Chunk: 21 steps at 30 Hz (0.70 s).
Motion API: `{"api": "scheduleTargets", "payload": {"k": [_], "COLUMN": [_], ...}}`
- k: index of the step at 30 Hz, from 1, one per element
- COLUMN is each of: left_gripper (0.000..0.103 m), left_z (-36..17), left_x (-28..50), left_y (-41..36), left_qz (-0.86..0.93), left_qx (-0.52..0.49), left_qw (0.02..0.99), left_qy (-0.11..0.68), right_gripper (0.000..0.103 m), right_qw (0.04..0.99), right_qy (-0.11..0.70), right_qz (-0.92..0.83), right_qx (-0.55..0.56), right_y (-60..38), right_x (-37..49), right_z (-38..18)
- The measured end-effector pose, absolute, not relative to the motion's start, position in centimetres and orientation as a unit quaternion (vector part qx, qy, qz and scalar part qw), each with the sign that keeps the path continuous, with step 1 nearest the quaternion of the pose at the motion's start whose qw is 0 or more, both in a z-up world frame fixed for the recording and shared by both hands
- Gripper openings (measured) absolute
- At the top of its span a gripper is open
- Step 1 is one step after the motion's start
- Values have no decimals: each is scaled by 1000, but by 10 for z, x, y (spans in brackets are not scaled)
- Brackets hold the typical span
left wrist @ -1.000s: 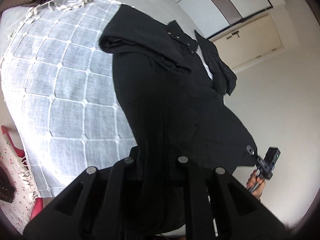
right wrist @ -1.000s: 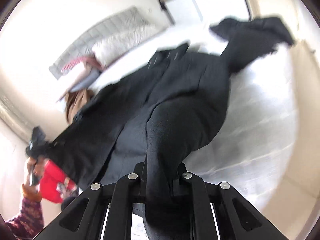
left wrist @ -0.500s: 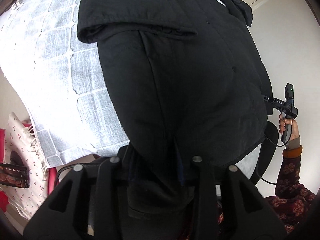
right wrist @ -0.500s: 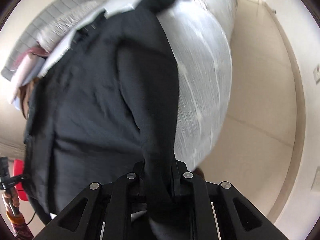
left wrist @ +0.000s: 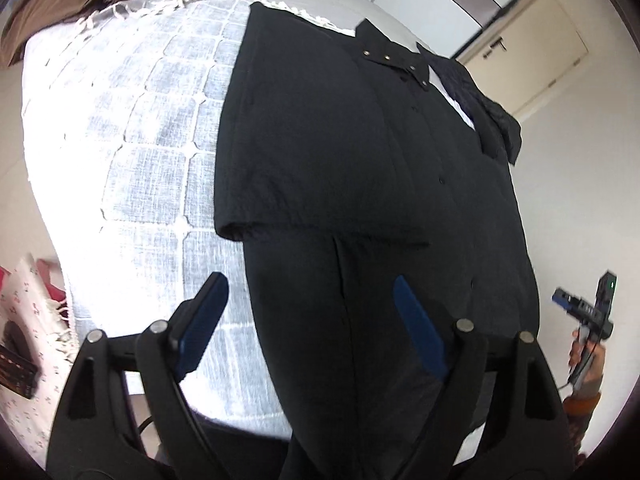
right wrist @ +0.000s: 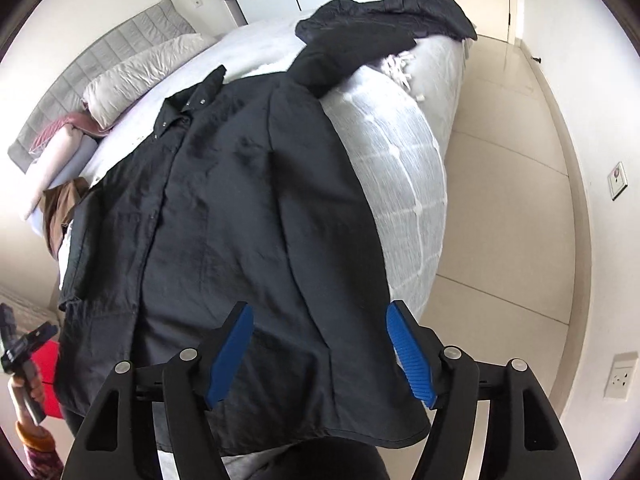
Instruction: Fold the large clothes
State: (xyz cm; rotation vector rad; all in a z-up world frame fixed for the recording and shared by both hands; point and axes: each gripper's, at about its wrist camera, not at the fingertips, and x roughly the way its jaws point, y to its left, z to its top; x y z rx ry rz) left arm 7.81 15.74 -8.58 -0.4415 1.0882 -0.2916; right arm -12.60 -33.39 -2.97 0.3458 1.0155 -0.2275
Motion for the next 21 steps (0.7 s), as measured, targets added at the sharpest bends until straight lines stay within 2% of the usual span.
{"api": "scheduleTargets", "payload": {"k": [3, 4, 5, 6, 7, 8, 9, 12, 16, 21], "left_gripper": [83, 76, 63, 55, 42, 11, 5, 3, 2, 0], "left_z": [-101, -106, -109, -112, -113, -111, -107, -79, -24, 26], "left_x": [94, 96, 99, 98, 99, 99, 100, 107, 132, 174], "left_y": [163, 164, 166, 168, 170, 172, 173, 185, 220, 274], "left_qz": [-127, -118, -109, -101, -97, -97, -100, -66, 30, 153], "left_qx": [-256, -267, -275, -281, -290, -296, -299, -261, -174, -51], "left_qw": [817, 814, 812, 810, 809, 810, 814, 846, 902, 926], "left_qy": [501, 502, 504, 504, 502, 497, 488, 460, 393, 342], "right_gripper": [71, 71, 71, 71, 71, 71, 71, 71, 71, 71], "right_qw": [855, 856, 856, 856, 855, 854, 853, 849, 850, 847], "right_qy": [487, 489, 490, 492, 495, 499, 502, 514, 518, 527], "right_qz": [-98, -93, -88, -84, -80, -75, -71, -62, -44, -33], "right_qx": [147, 143, 140, 136, 133, 128, 125, 108, 85, 60], "right_y": [-323, -319, -317, -312, -309, -303, -298, -284, -262, -239], "right_x": [-117, -112, -114, -111, -108, -101, -98, -82, -59, -31], "right_z": [-27, -29, -27, -27, -20, -22, -22, -24, -24, -27]}}
